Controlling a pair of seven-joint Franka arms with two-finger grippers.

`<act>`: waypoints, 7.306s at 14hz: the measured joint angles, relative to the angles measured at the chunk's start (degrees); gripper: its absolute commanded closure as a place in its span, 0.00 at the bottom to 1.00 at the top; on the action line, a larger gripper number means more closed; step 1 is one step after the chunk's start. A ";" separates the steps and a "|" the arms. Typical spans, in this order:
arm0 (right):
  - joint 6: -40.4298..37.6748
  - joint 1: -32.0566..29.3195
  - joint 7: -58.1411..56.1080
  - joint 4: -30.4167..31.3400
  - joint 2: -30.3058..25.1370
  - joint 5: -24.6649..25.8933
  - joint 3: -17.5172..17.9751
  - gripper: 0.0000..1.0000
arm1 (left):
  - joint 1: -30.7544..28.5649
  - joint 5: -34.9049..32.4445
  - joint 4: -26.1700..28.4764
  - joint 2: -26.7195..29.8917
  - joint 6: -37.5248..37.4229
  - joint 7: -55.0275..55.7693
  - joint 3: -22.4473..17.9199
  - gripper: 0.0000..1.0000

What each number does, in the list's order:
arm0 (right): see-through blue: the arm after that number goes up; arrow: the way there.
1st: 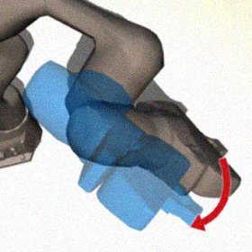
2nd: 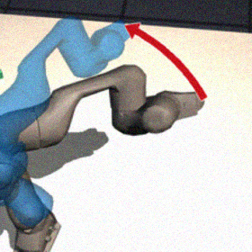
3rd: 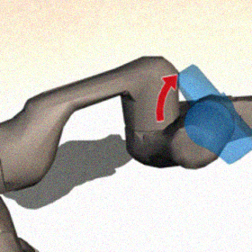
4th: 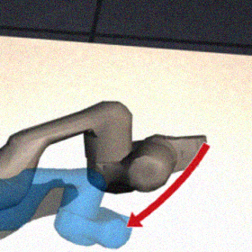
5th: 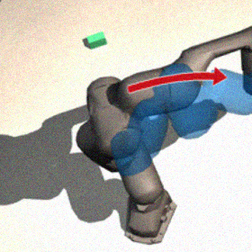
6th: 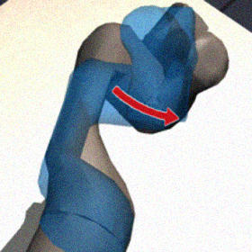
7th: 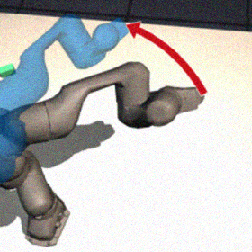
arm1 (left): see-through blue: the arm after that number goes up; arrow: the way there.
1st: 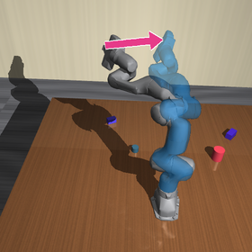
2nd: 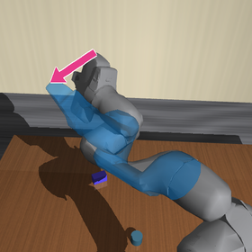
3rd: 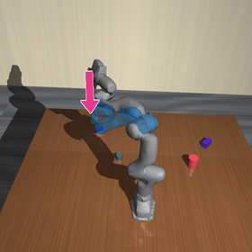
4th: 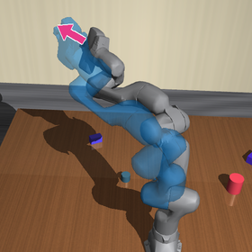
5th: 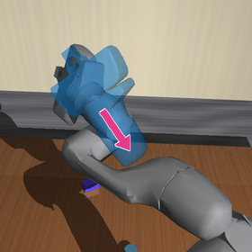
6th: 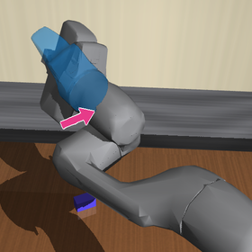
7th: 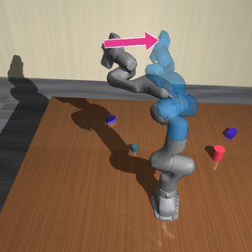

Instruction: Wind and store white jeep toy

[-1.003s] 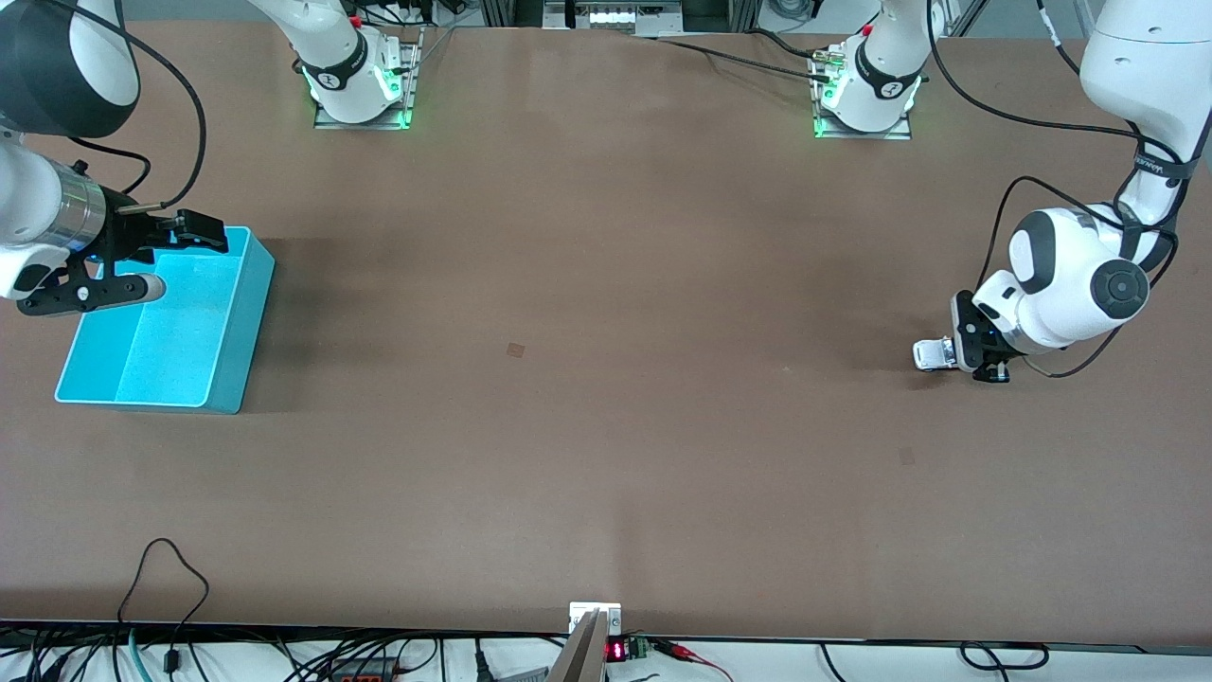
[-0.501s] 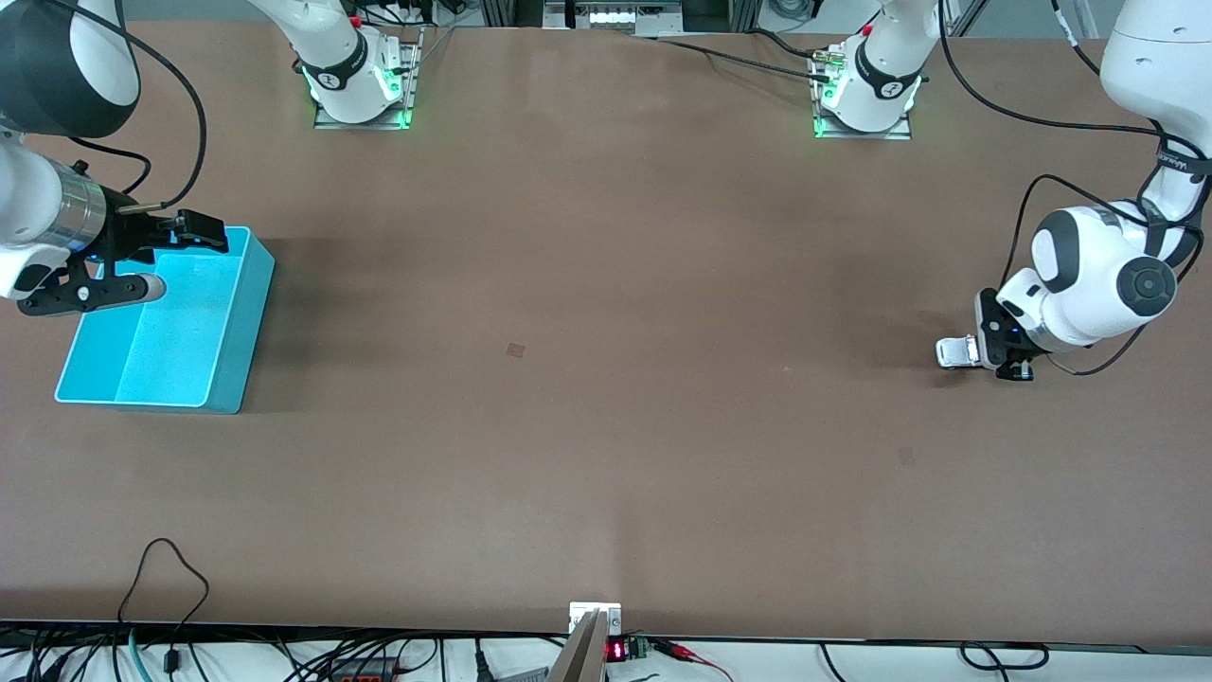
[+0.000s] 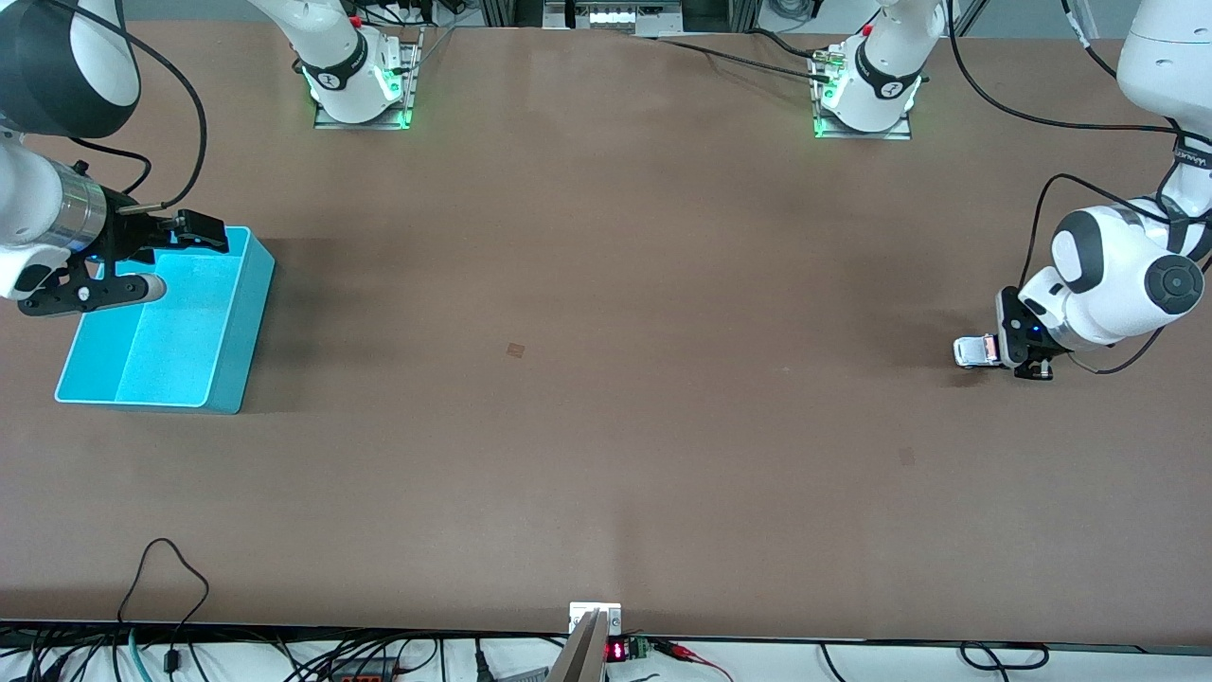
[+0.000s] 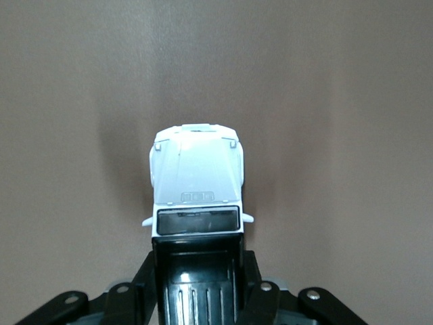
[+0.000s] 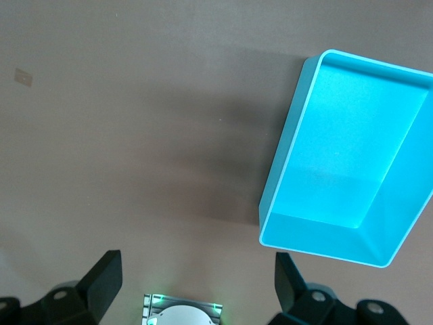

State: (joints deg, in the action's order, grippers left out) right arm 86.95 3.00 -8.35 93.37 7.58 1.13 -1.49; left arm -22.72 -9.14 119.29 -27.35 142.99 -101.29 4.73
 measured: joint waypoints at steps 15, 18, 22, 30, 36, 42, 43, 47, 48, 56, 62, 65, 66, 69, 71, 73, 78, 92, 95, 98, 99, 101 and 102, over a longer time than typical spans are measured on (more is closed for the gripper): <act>-1.37 -0.04 0.00 0.00 0.16 0.00 -0.09 0.00 | -1.29 -0.73 -1.23 9.05 -16.05 -1.60 6.97 0.00; -1.38 -0.05 0.00 0.00 0.17 0.00 -0.09 0.00 | -1.26 -0.73 -1.09 12.18 -18.17 -1.60 9.42 0.00; -1.39 -0.05 0.00 0.00 0.21 0.00 -0.09 0.00 | -1.19 -0.34 -1.22 13.56 -18.15 -1.30 13.02 0.00; -1.55 -0.06 0.00 0.00 0.24 0.00 -0.09 0.00 | 1.77 7.40 -3.15 14.41 -17.83 4.85 13.95 0.00; -1.70 -0.06 0.00 0.00 0.28 0.00 -0.09 0.00 | 3.00 12.08 -4.13 14.41 -17.77 23.41 13.98 0.00; -2.14 -0.06 0.00 0.00 0.32 0.00 -0.09 0.00 | 3.01 14.33 -8.76 14.41 -17.26 43.31 13.93 0.00; -2.20 -0.06 0.00 0.00 0.33 0.00 -0.09 0.00 | 3.08 14.35 -9.91 14.41 -17.26 46.63 13.92 0.00; -2.36 -0.33 -1.16 0.52 0.35 0.00 -0.22 0.00 | 4.01 14.37 -12.79 14.40 -17.29 59.33 13.67 0.00; -2.36 -0.64 -1.75 0.85 0.35 0.00 -0.30 0.00 | 4.28 14.37 -13.30 14.40 -17.30 61.83 13.08 0.00; 6.79 -1.96 -2.92 13.21 -2.40 0.00 -0.54 0.00 | 8.94 14.37 -21.15 14.40 -26.64 76.48 5.38 0.00; 16.58 -1.90 -9.07 29.98 -13.66 0.00 -0.45 0.00 | 11.09 14.20 -28.77 14.77 -39.03 90.02 2.56 0.00; 23.30 -1.90 -15.32 37.41 -17.25 0.01 -0.40 0.00 | 11.68 14.20 -31.11 15.42 -41.73 92.64 2.22 0.00; 25.87 -1.89 -19.01 39.09 -17.72 0.01 -0.23 0.00 | 12.67 14.19 -31.66 16.06 -42.66 93.01 1.42 0.00; 33.64 -1.91 -35.32 42.10 -16.76 0.03 1.32 0.00 | 18.50 14.18 -32.16 18.37 -45.24 93.83 -4.20 0.00; 37.99 -1.93 -42.83 42.51 -14.07 0.05 3.85 0.00 | 19.62 14.17 -32.17 18.86 -45.65 96.03 -5.36 0.00; 42.36 -1.90 -45.02 42.47 -11.00 1.50 7.83 0.00 | 19.80 14.17 -32.20 18.95 -46.21 97.39 -5.45 0.00; 51.66 -1.83 -46.54 42.31 -4.49 7.24 13.68 0.00 | 19.85 14.17 -32.16 21.63 -50.97 99.88 -5.47 0.00; 64.26 -3.25 -58.42 38.59 8.90 7.32 13.59 0.00 | 19.95 13.52 -27.03 24.76 -47.99 100.89 -5.36 0.00; 66.12 -3.16 -58.58 38.59 10.73 7.32 13.65 0.00 | 19.95 13.49 -26.86 24.76 -47.98 100.89 -5.35 0.00; 67.14 -2.88 -58.62 38.58 12.57 7.32 13.71 0.16 | 19.96 13.48 -26.69 24.76 -47.98 100.89 -5.35 0.00; 67.48 -2.87 -58.64 38.58 13.01 7.32 13.71 0.44 | 19.96 13.48 -26.66 24.76 -47.98 100.89 -5.34 0.00; 67.77 -2.88 -58.67 38.56 13.42 7.32 13.71 0.79 | 19.97 13.48 -26.60 24.76 -48.00 100.97 -5.31 0.00; 67.83 -2.89 -58.57 38.48 13.51 7.32 13.71 0.94 | 19.97 13.48 -26.56 24.76 -48.00 101.04 -5.31 0.00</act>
State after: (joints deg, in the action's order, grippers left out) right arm 154.78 0.12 -66.92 131.85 21.09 8.45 12.22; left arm -2.75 4.34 92.74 -2.58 94.99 -0.25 -0.58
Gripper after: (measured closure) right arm 0.330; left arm 0.000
